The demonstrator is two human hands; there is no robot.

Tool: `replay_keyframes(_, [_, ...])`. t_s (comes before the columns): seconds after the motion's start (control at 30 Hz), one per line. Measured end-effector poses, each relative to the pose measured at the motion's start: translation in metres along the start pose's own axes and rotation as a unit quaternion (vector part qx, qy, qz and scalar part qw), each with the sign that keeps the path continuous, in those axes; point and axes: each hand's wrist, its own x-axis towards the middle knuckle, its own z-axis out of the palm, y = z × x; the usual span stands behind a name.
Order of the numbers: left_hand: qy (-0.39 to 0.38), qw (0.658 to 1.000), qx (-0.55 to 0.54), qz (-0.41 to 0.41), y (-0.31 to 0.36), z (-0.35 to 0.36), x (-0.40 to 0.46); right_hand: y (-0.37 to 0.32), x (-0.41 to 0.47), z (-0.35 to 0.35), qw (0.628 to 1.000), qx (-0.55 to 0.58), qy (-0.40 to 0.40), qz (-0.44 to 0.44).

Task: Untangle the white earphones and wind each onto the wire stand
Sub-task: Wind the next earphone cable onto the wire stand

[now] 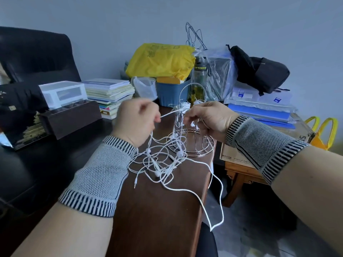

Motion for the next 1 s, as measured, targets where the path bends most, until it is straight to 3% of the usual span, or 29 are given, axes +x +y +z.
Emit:
replay_keyframes(0.07, [-0.148, 0.989, 0.016, -0.017, 0.015, 0.001, -0.007, -0.003, -0.001, 0.0, 1.0, 0.004, 0.0, 0.002])
replay_keyframes(0.13, [-0.223, 0.971, 0.083, -0.026, 0.016, 0.008, -0.009, -0.005, -0.002, 0.0, 1.0, 0.005, -0.001, 0.004])
replay_keyframes(0.23, [-0.185, 0.971, 0.151, -0.032, 0.003, 0.021, -0.004, -0.008, -0.003, 0.0, 1.0, 0.005, -0.002, 0.012])
replay_keyframes(0.47, [-0.222, 0.932, 0.287, -0.005, -0.004, 0.03, 0.006, -0.01, -0.002, -0.001, 1.0, -0.014, -0.006, 0.019])
replay_keyframes(0.8, [-0.316, 0.921, 0.222, -0.055, -0.006, 0.019, 0.021, 0.0, 0.001, -0.001, 0.998, -0.047, 0.01, 0.036])
replay_keyframes(1.0, [-0.271, 0.942, 0.193, -0.041, -0.013, 0.022, 0.02, 0.008, 0.001, 0.0, 0.995, -0.088, 0.014, 0.053])
